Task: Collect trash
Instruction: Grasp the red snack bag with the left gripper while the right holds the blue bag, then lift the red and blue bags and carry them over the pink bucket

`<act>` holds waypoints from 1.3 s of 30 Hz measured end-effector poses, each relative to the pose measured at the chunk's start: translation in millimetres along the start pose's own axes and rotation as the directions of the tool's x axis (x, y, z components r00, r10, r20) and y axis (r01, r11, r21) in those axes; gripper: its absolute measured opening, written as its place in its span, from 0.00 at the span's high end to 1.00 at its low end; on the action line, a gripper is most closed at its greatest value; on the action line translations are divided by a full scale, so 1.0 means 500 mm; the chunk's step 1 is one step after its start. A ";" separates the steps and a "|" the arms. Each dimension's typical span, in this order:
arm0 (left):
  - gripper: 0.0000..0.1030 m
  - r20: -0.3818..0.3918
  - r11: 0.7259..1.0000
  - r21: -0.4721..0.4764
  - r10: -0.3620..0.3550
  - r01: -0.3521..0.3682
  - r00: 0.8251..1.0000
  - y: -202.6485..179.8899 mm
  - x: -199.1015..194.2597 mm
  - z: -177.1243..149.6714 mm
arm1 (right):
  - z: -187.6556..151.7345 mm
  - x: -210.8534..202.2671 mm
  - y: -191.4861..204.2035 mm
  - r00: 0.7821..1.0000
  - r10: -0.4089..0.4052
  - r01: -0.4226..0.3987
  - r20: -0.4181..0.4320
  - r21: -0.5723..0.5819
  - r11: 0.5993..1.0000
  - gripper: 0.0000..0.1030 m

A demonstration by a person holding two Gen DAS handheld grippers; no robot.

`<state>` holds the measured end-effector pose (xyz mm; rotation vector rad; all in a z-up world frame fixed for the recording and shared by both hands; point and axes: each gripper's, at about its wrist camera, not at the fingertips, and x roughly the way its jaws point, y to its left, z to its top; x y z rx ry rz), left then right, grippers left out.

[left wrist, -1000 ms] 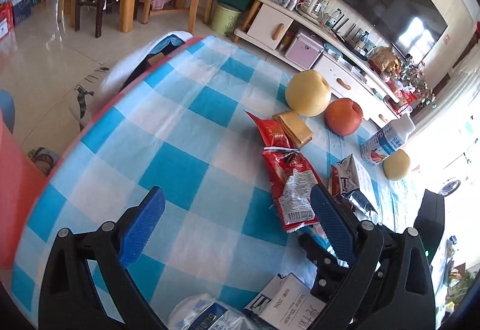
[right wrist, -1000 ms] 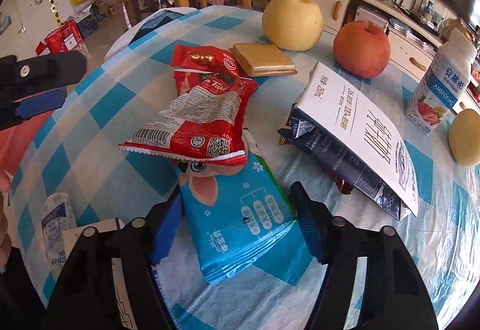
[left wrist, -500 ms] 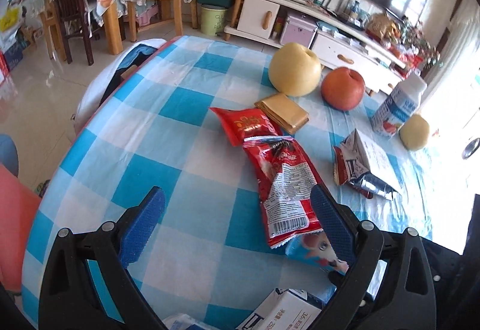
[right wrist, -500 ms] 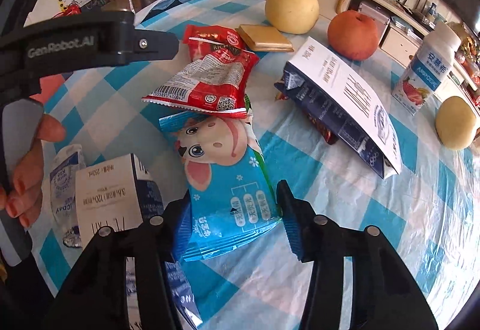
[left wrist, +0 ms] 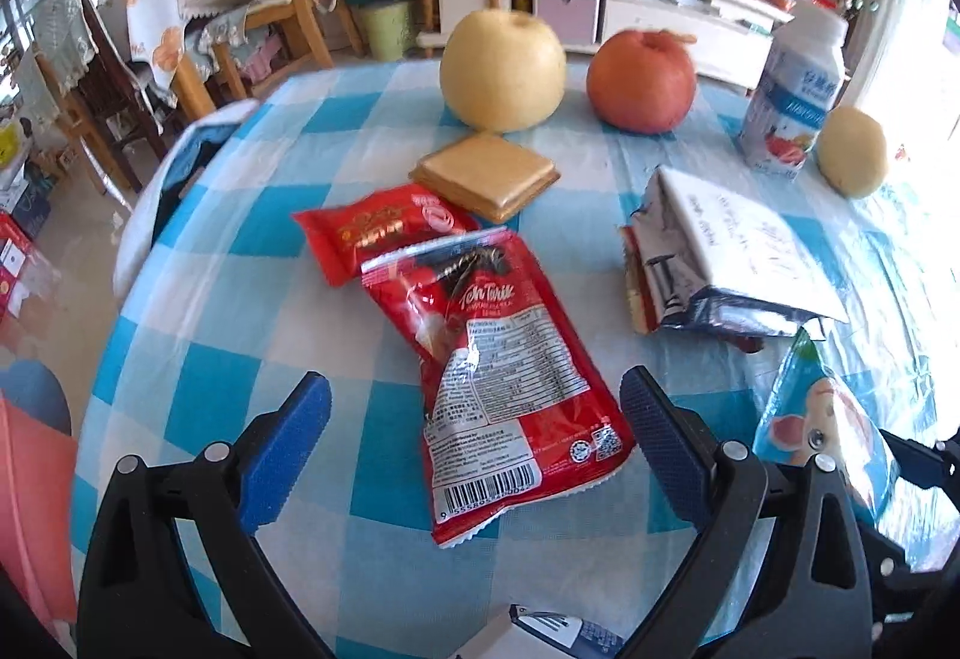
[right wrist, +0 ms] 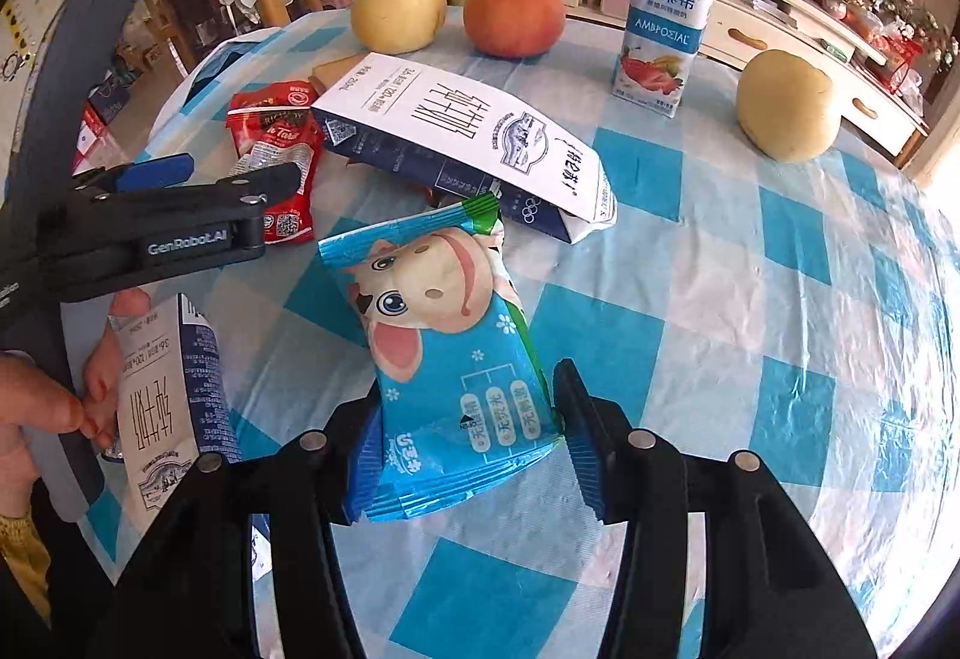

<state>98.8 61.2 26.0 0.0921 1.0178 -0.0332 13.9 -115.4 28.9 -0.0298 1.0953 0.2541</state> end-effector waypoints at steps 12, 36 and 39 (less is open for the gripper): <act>0.38 -0.057 1.000 -0.004 -0.029 0.029 0.998 -0.006 0.032 0.019 | 0.003 0.011 0.021 1.000 0.001 0.001 0.026 -0.052 0.999 0.24; 0.77 0.034 0.973 -0.127 -0.190 0.193 0.981 0.038 -0.019 -0.017 | 0.017 -0.006 0.019 0.998 -0.028 0.031 0.054 -0.048 0.998 0.59; 0.80 0.038 0.959 -0.151 -0.236 0.239 0.971 0.048 -0.026 -0.026 | 0.021 -0.033 0.023 0.996 -0.018 0.021 0.087 -0.032 0.999 0.59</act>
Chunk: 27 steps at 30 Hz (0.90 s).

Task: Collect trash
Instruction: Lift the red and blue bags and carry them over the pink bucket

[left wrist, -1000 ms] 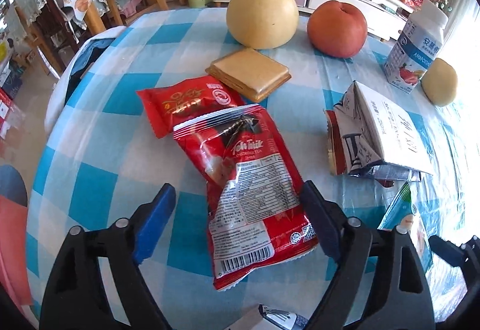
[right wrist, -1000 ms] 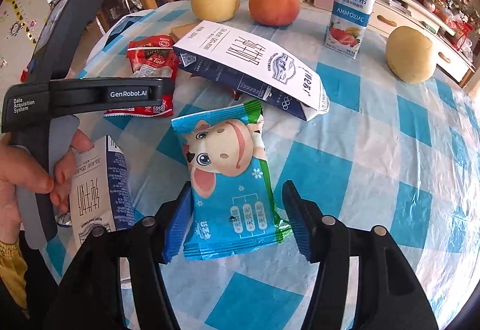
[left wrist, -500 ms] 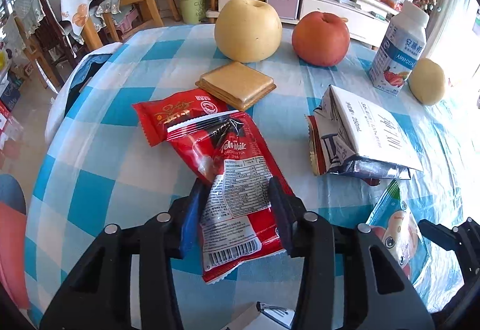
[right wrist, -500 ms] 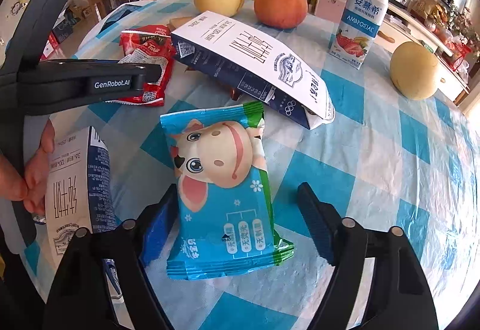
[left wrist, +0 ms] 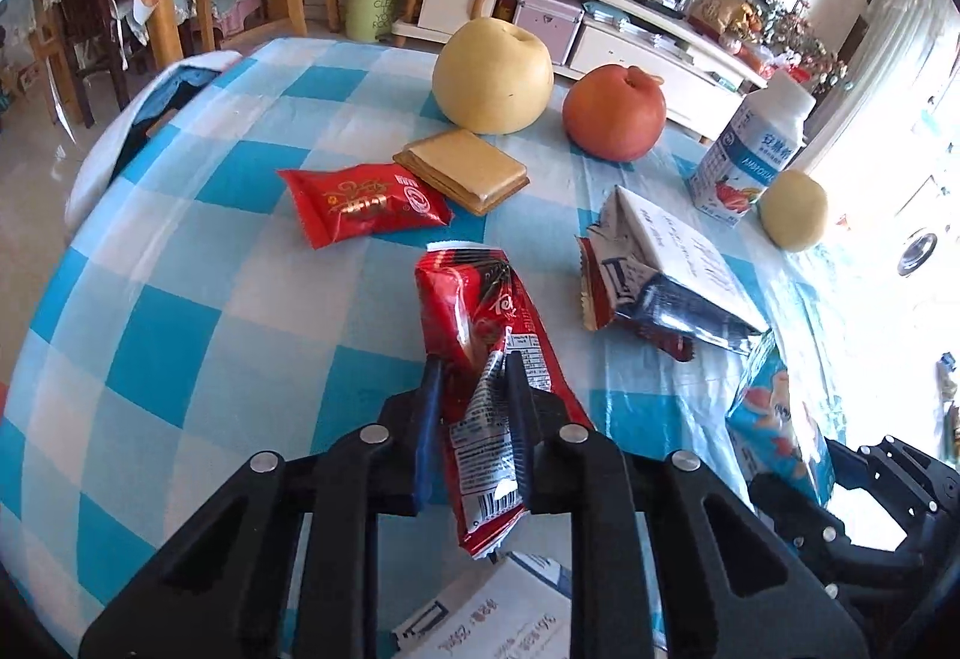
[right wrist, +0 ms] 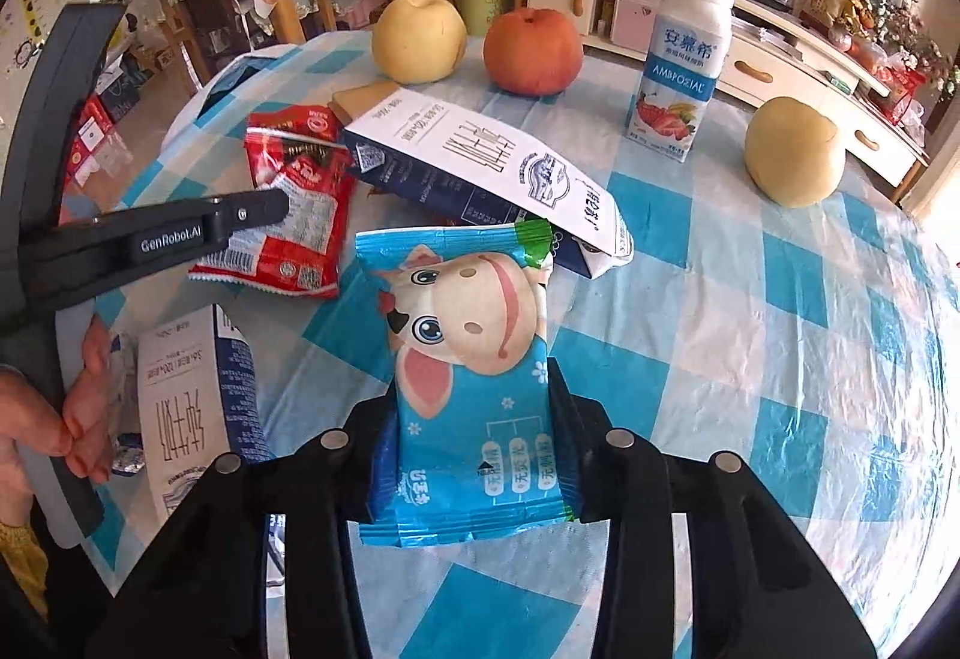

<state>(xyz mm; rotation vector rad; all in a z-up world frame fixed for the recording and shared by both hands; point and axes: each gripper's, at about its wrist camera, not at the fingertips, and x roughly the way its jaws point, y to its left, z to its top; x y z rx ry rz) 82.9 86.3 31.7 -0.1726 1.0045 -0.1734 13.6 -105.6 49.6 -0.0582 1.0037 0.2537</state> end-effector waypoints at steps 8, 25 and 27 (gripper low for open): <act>0.86 0.016 0.993 -0.066 -0.099 0.100 0.995 0.026 -0.041 -0.019 | 0.010 -0.051 0.028 0.998 0.033 -0.034 0.057 0.015 0.999 0.59; 0.87 0.135 0.970 -0.170 -0.150 0.172 0.979 0.149 -0.182 -0.043 | 0.033 -0.131 0.120 0.979 0.133 -0.143 0.155 0.056 0.988 0.59; 0.87 0.160 0.966 -0.194 -0.141 0.171 0.977 0.179 -0.207 -0.049 | 0.036 -0.137 0.143 0.974 0.158 -0.168 0.162 0.051 0.984 0.59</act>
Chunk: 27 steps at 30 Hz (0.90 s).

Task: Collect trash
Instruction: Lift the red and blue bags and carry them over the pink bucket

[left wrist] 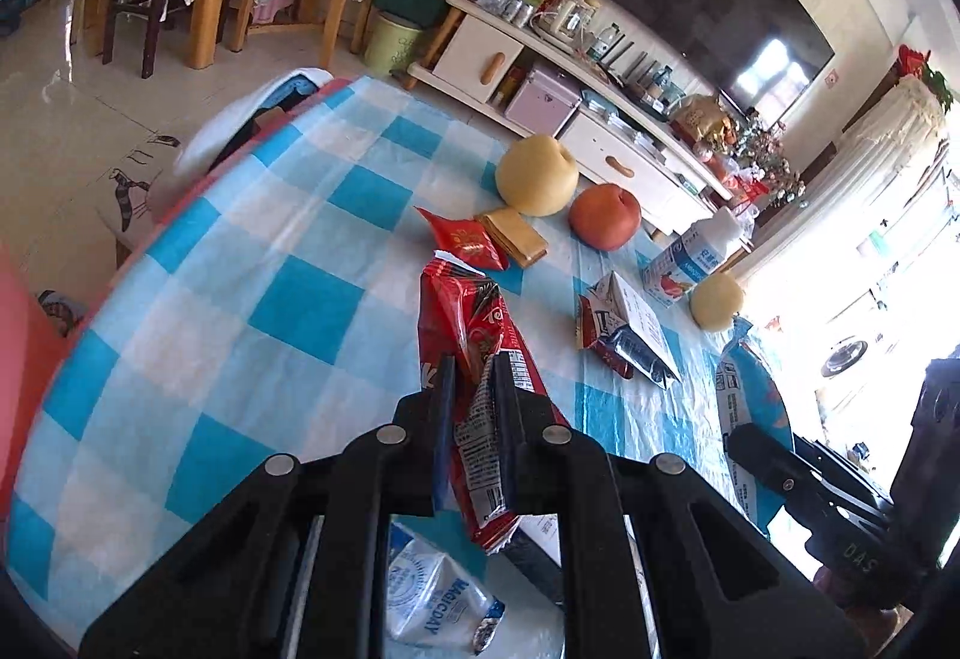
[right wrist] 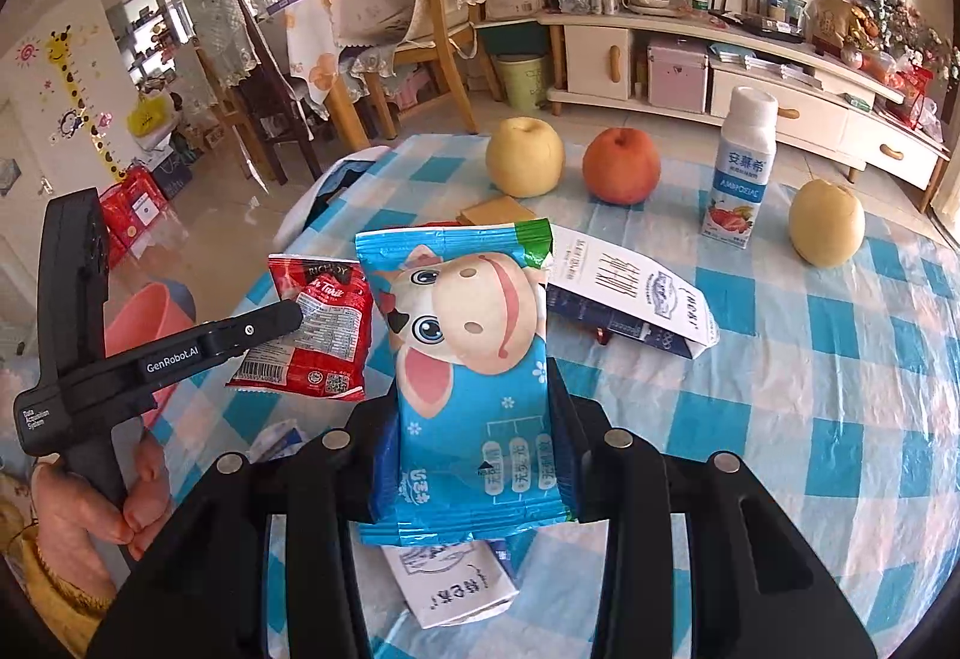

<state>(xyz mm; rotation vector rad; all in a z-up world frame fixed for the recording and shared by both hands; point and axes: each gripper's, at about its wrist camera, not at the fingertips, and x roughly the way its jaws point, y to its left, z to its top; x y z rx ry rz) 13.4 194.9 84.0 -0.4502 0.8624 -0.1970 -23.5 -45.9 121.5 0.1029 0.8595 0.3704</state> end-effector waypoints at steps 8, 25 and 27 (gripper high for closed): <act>0.87 0.090 0.995 -0.095 0.021 -0.012 0.996 0.100 -0.095 0.016 | 0.010 0.010 0.119 0.995 0.104 -0.104 0.003 -0.032 0.994 0.59; 0.87 0.232 0.956 -0.288 0.130 -0.060 0.964 0.321 -0.249 0.052 | 0.038 0.086 0.375 0.974 0.218 -0.225 -0.059 -0.149 0.963 0.59; 0.87 0.238 0.949 -0.311 0.139 -0.060 0.961 0.352 -0.265 0.053 | 0.044 0.097 0.412 0.967 0.247 -0.255 -0.068 -0.155 0.954 0.59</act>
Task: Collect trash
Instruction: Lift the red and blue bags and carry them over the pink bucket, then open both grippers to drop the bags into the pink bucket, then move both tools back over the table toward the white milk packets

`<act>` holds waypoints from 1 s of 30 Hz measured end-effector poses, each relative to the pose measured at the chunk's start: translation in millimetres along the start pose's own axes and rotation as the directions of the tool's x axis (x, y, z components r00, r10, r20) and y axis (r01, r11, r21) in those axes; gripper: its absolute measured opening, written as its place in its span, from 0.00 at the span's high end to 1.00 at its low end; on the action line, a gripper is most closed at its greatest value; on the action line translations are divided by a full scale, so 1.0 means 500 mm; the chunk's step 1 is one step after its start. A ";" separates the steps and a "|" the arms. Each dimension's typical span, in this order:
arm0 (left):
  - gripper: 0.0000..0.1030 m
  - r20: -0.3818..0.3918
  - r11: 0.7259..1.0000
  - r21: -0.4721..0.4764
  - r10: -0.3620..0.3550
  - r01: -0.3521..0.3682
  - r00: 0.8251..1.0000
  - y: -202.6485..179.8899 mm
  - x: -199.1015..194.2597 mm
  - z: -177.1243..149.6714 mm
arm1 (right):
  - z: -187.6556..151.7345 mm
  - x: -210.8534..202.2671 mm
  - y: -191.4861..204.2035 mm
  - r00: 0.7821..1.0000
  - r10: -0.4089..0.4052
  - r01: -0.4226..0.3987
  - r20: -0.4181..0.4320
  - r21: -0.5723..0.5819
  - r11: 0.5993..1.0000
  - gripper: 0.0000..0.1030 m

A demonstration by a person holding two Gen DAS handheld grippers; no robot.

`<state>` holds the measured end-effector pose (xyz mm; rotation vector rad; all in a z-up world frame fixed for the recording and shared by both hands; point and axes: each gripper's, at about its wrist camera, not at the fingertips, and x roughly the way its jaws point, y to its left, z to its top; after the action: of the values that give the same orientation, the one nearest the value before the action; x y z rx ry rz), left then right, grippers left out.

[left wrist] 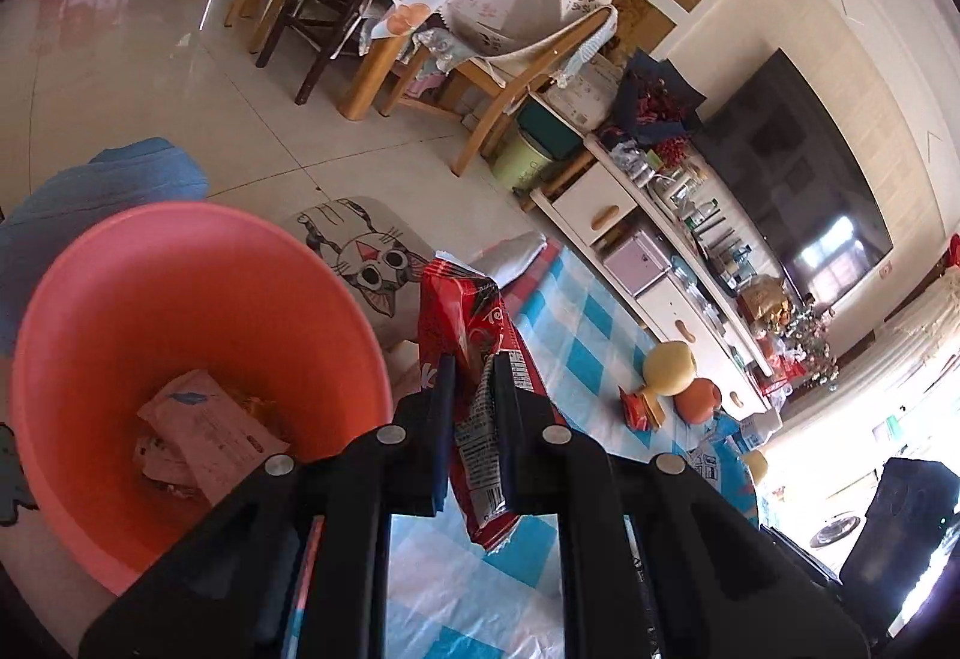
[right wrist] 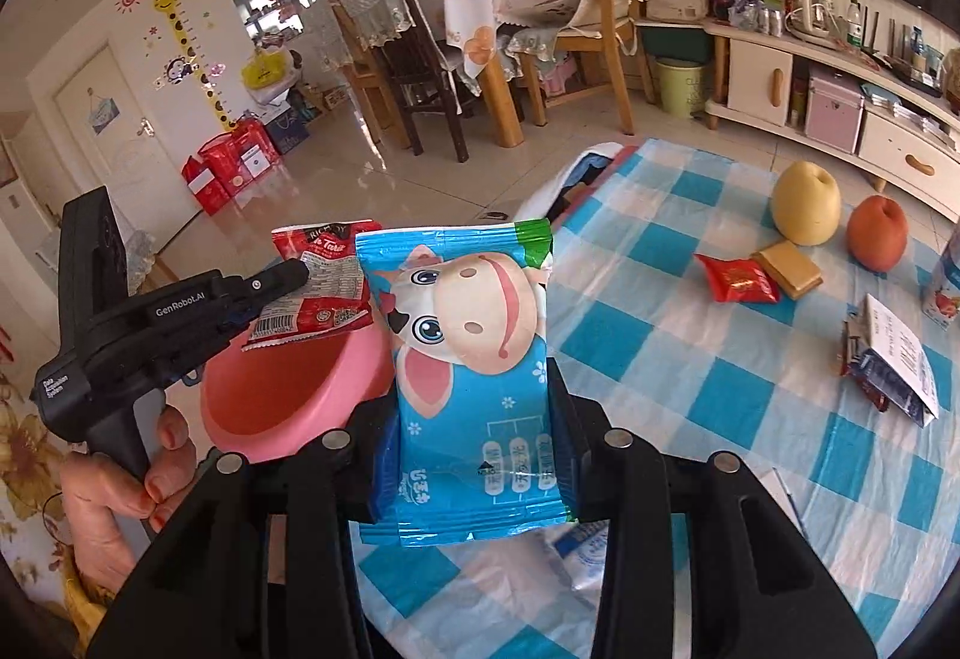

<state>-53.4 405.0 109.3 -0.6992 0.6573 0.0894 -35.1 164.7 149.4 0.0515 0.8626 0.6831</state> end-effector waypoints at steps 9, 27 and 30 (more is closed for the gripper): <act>0.86 0.060 0.991 -0.078 0.112 -0.107 0.992 0.125 -0.043 0.044 | 0.046 0.109 0.145 0.990 0.127 -0.130 -0.052 -0.052 0.990 0.59; 0.29 0.215 0.961 -0.139 0.265 -0.239 0.940 0.242 -0.077 0.042 | 0.069 0.158 0.170 0.992 0.106 -0.109 0.062 0.046 0.993 0.07; 0.20 0.309 0.972 -0.104 0.231 -0.209 0.922 0.217 -0.102 0.035 | 0.066 0.126 0.148 0.993 0.040 -0.040 0.113 0.000 0.999 0.05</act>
<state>-116.0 506.5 87.7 -0.6569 0.4192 0.4280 -22.6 266.7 151.3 0.1094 0.7549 0.7102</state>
